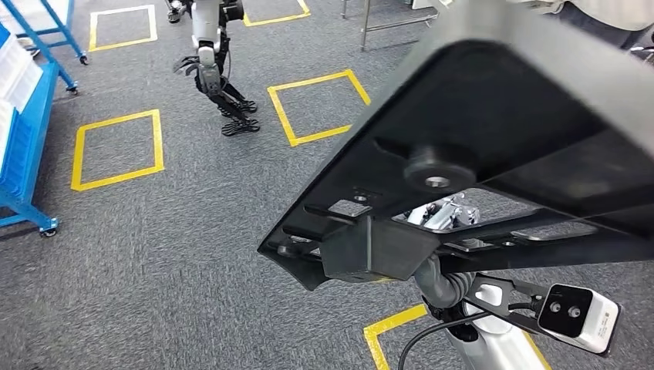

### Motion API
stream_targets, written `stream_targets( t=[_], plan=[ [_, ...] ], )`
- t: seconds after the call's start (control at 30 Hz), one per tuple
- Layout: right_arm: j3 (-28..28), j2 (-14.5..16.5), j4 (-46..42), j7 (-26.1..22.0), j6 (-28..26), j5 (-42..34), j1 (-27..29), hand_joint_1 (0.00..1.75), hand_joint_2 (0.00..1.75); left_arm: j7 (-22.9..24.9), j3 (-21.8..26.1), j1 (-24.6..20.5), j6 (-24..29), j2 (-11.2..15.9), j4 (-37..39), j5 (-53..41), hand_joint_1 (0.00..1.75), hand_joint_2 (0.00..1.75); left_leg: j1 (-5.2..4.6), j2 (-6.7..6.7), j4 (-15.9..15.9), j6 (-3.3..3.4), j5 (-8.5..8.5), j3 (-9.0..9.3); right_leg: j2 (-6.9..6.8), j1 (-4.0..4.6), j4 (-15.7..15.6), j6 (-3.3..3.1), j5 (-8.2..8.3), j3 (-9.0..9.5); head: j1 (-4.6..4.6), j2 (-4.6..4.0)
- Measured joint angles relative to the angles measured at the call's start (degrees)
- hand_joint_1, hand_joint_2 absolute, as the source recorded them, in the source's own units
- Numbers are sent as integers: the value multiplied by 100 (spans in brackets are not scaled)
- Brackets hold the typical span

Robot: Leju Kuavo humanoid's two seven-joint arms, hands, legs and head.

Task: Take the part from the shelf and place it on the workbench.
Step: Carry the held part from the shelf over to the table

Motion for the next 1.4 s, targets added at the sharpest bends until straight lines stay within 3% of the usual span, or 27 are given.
stream_targets(
  t=[0.07,0.1,0.13,0.2,0.23,0.27,0.3,0.33,0.37,0.43,0.5,0.57,0.63,0.7,0.77,0.8,0.83,0.87,0.93,1.0,1.07,1.13,1.2,1.27,1.33,1.4],
  plan=[
    [54,5,102,3,-41,-110,-138,175,175,7,0,-17,19,-9,0,0,0,0,10,9,23,-64,-35,14,127,-30,-46,-46,39,9,-2,0],
    [85,5,152,5,-74,-168,-223,175,175,7,0,-26,23,-14,0,0,0,0,20,-88,134,-94,-119,-24,182,-51,-71,-73,63,19,-4,0],
    [121,9,196,9,-116,-224,-309,175,175,8,-1,-28,24,-18,0,0,0,0,33,-219,376,-124,-269,-124,240,-70,-95,-99,86,29,-10,0],
    [185,16,257,38,-187,-276,-427,175,175,15,-3,-11,21,-16,0,1,0,0,53,-432,1156,-157,-668,-479,355,-69,-95,-126,99,21,-24,0],
    [215,20,283,69,-223,-284,-454,175,175,23,-6,2,18,-15,0,1,0,0,58,-460,1532,-168,-807,-662,419,-67,-87,-130,99,18,-29,0],
    [243,20,303,103,-258,-286,-469,175,175,35,-9,10,12,-13,0,1,0,0,61,-467,1734,-175,-832,-771,486,-67,-75,-129,97,16,-30,0],
    [268,21,315,138,-291,-289,-487,175,175,48,-13,12,7,-13,0,1,0,0,68,-470,1712,-179,-737,-777,557,-69,-58,-122,91,16,-31,0],
    [291,24,322,173,-321,-294,-511,175,175,61,-16,10,2,-12,0,1,0,0,80,-493,1441,-179,-534,-666,629,-74,-36,-110,81,17,-30,0],
    [307,30,323,202,-347,-303,-542,175,175,72,-17,7,-1,-11,0,0,0,0,98,-566,1017,-177,-293,-482,698,-80,-12,-92,66,16,-30,0],
    [325,47,318,262,-379,-331,-604,175,175,91,-19,3,-2,-10,0,1,0,0,130,-800,308,-168,-28,-160,827,-82,38,-42,44,-15,-32,-1],
    [339,59,316,300,-396,-356,-632,175,175,107,-20,-3,-2,-11,0,1,0,0,126,-893,117,-132,-31,-75,940,-95,49,22,58,-65,-35,-1],
    [348,59,315,310,-398,-370,-636,175,175,115,-20,-22,-3,-14,0,1,0,0,123,-788,80,-59,-5,-69,999,-107,39,91,73,-93,-37,-1],
    [351,45,306,290,-399,-390,-635,175,175,107,-21,-41,-10,-19,0,2,0,0,134,-667,28,19,22,-48,794,-92,246,145,-69,-193,-21,-1],
    [356,19,296,224,-403,-407,-594,175,175,92,-25,-37,-24,-20,0,2,0,0,117,-534,13,68,20,-42,506,-92,946,186,-427,-531,-5,0],
    [368,-26,280,134,-407,-397,-481,175,175,84,-37,-21,-33,-20,0,2,0,0,99,-399,16,89,5,-41,418,-106,1658,215,-672,-890,-4,-1],
    [375,-50,269,100,-407,-381,-418,175,175,82,-45,-16,-37,-20,0,2,0,0,95,-338,18,90,-3,-38,405,-110,1757,219,-653,-946,-3,-1],
    [382,-74,252,75,-407,-361,-364,175,175,80,-54,-15,-41,-20,0,2,0,0,92,-276,19,88,-13,-29,379,-108,1575,212,-514,-858,-2,-1],
    [387,-90,229,60,-407,-339,-326,175,175,77,-63,-17,-46,-21,0,2,0,0,87,-218,20,80,-26,-14,312,-99,1197,192,-315,-666,-2,0],
    [394,-104,162,54,-413,-285,-283,175,175,71,-86,-21,-61,-22,0,2,0,0,59,-113,26,44,-62,22,28,-42,346,115,-4,-232,-5,0],
    [401,-105,94,65,-429,-211,-238,175,175,68,-111,-21,-73,-24,0,1,0,0,33,-14,30,-9,-94,48,-98,12,18,46,57,-82,-8,-1],
    [408,-104,36,88,-452,-118,-161,175,175,68,-137,-32,-78,-26,0,0,0,0,32,81,30,-64,-125,67,42,6,-4,-2,74,-87,-8,-1],
    [414,-90,-18,109,-468,-35,-105,175,175,67,-166,-48,-87,-29,0,0,0,0,54,-74,215,-127,-266,14,169,-31,-47,-58,102,-60,-11,-1],
    [418,-61,-45,117,-469,8,-90,175,175,66,-196,-44,-98,-31,0,0,0,0,81,-353,845,-178,-600,-264,296,-50,-68,-101,116,-39,-19,-1],
    [420,-43,-49,121,-461,27,-73,175,175,66,-221,-24,-103,-30,0,0,0,0,90,-447,1584,-206,-866,-644,443,-48,-57,-117,116,-38,-23,0],
    [421,-43,-49,121,-447,33,-55,175,175,62,-237,-15,-112,-28,0,0,0,0,94,-458,1798,-215,-819,-793,574,-49,-41,-115,112,-36,-23,0],
    [421,-43,-49,121,-440,33,-51,175,175,59,-243,-16,-117,-28,0,0,0,0,96,-458,1715,-214,-715,-776,627,-51,-34,-111,109,-34,-23,0]
  ],
)
